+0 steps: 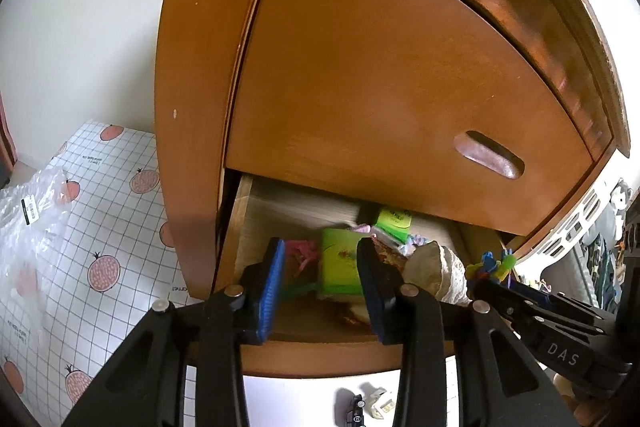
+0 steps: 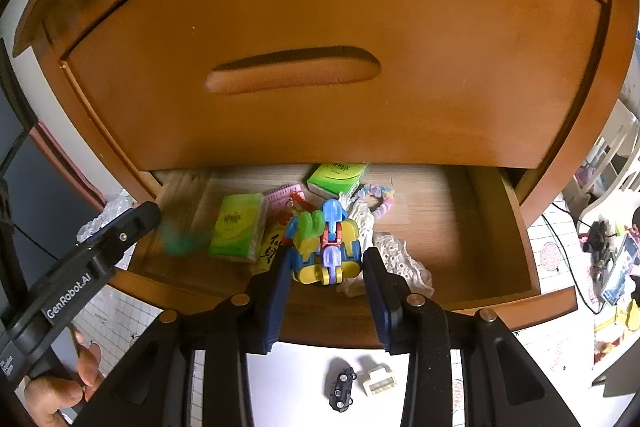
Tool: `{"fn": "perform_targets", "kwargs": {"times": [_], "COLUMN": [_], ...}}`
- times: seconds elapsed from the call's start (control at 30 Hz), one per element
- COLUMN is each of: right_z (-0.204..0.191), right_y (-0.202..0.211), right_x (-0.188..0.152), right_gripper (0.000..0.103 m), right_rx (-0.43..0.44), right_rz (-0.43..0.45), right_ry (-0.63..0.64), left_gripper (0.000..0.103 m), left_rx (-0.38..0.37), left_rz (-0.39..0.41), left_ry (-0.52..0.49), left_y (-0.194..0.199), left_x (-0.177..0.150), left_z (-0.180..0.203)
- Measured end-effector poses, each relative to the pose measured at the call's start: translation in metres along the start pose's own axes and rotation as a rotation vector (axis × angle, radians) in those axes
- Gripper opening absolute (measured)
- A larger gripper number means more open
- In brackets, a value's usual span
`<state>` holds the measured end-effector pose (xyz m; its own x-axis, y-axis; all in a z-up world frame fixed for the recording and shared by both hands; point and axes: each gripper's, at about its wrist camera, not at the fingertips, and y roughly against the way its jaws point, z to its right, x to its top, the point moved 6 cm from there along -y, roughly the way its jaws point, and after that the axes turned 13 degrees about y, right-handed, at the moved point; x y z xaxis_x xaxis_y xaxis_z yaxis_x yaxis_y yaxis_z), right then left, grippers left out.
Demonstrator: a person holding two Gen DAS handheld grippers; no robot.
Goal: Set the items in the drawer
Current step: 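Open the right tool inside the drawer while the left tool releases the green figure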
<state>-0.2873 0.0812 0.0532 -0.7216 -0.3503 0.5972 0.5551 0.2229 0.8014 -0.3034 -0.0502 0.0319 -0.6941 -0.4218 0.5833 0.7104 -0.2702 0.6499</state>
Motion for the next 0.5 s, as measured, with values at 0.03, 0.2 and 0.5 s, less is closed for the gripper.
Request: {"fn": "perform_targets", "kwargs": {"times": [0.03, 0.2, 0.5], "right_z": [0.0004, 0.0018, 0.005], "right_y": [-0.0003, -0.0005, 0.0021], "right_x": [-0.0004, -0.0014, -0.0033], "right_gripper": [0.039, 0.045, 0.061], "right_rx": [-0.002, -0.003, -0.018], "right_rz": [-0.001, 0.0, 0.01], "right_ry": [-0.001, -0.017, -0.015], "left_gripper": [0.041, 0.048, 0.062], "left_rx": [0.0, 0.005, 0.041], "left_rz": [-0.001, -0.004, 0.004], "left_ry": [0.001, 0.007, 0.012], "left_y": [0.0002, 0.0014, 0.0044], "left_x": [-0.0005, -0.0025, -0.002], "left_z": [0.0, -0.0003, -0.0008]}}
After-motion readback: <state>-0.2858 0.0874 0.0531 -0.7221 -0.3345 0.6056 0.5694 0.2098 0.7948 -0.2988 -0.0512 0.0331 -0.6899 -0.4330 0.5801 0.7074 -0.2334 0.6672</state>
